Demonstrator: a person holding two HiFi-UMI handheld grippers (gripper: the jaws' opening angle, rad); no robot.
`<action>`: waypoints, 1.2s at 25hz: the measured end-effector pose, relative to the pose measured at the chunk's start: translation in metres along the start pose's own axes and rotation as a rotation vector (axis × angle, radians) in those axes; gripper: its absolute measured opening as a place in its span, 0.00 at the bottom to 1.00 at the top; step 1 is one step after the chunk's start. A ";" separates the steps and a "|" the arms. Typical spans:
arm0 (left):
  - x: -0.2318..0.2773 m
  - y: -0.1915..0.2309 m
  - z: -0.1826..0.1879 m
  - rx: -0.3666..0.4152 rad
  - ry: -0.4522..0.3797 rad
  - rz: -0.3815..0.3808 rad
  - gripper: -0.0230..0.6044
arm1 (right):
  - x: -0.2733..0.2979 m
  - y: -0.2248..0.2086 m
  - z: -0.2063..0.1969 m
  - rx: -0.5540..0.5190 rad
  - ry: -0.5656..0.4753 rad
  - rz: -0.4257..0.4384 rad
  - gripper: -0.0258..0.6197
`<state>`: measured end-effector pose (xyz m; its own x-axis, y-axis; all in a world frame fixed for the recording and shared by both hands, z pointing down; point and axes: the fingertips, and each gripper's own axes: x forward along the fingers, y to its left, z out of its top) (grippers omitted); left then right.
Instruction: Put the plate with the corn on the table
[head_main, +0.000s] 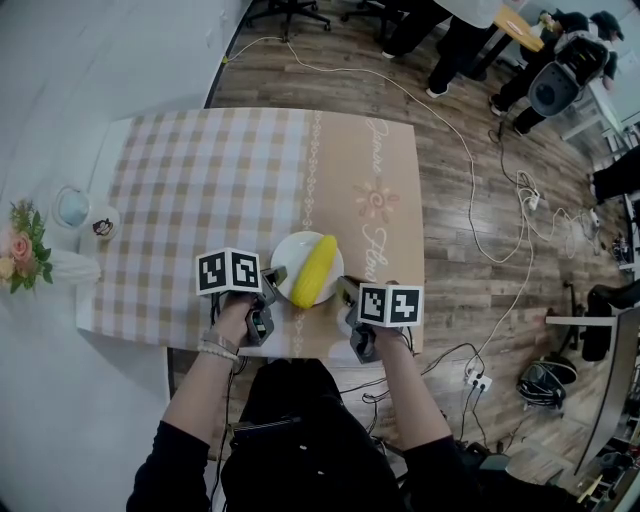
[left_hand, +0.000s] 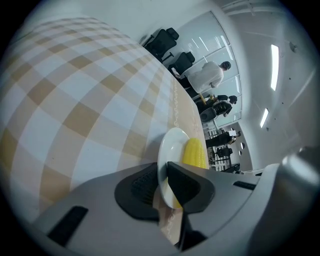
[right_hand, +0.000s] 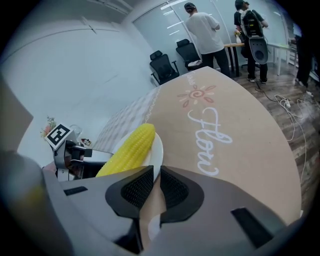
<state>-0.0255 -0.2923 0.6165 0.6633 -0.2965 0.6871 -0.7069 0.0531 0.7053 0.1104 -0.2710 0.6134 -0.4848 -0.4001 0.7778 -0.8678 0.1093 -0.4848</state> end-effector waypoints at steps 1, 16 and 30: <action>0.000 0.000 0.000 0.002 0.004 0.004 0.14 | 0.000 0.000 0.000 0.005 0.003 0.006 0.15; -0.007 0.000 0.001 0.009 0.037 -0.013 0.25 | -0.002 0.001 0.001 0.078 -0.020 0.045 0.13; -0.048 0.016 0.016 0.155 -0.177 0.058 0.06 | -0.014 0.011 0.005 0.082 -0.112 0.071 0.11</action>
<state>-0.0724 -0.2924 0.5923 0.5770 -0.4603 0.6747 -0.7808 -0.0686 0.6209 0.1083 -0.2691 0.5949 -0.5253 -0.4934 0.6933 -0.8179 0.0680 -0.5713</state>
